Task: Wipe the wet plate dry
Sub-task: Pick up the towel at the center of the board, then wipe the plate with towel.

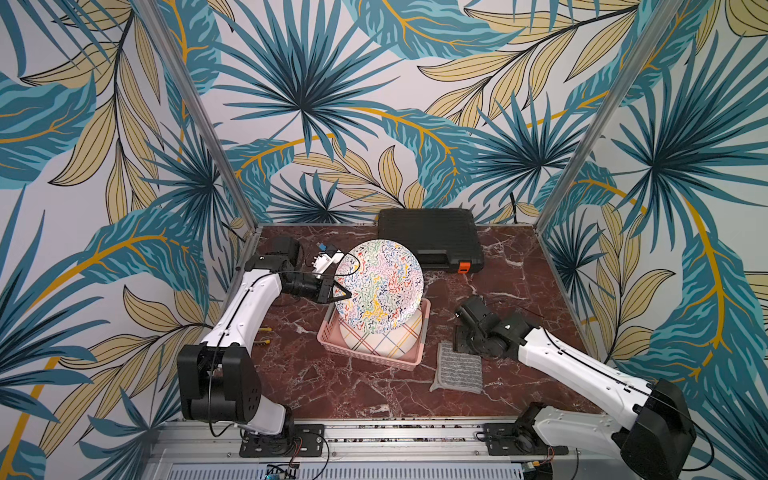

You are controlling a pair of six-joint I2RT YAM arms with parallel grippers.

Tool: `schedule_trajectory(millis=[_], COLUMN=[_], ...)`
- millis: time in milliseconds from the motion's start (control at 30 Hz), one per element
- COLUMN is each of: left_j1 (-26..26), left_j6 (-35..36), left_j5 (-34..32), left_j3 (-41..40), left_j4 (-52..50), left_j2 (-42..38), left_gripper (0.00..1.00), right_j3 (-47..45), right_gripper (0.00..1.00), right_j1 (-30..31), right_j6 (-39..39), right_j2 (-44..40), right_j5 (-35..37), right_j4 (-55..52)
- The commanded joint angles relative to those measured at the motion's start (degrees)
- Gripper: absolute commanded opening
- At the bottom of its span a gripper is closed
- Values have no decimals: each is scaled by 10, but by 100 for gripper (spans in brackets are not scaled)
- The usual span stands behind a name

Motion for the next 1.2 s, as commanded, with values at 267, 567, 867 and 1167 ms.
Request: schedule_trajectory(millis=[267, 567, 867, 1167], left_j1=[3, 3, 2, 2], left_j6=[3, 1, -6, -9], left_j5=[29, 26, 23, 28], left_j3=[-9, -13, -23, -29], left_j4=[26, 37, 49, 56], left_j2=[-29, -27, -32, -37], left_gripper=[0, 0, 0, 0], right_j3=[-52, -73, -73, -1], right_gripper=[51, 4, 0, 0], right_j1=[58, 58, 58, 58], right_j6=[92, 99, 57, -123], right_j2=[139, 152, -34, -160], right_j5=[19, 33, 125, 81], right_j4=[97, 126, 108, 197])
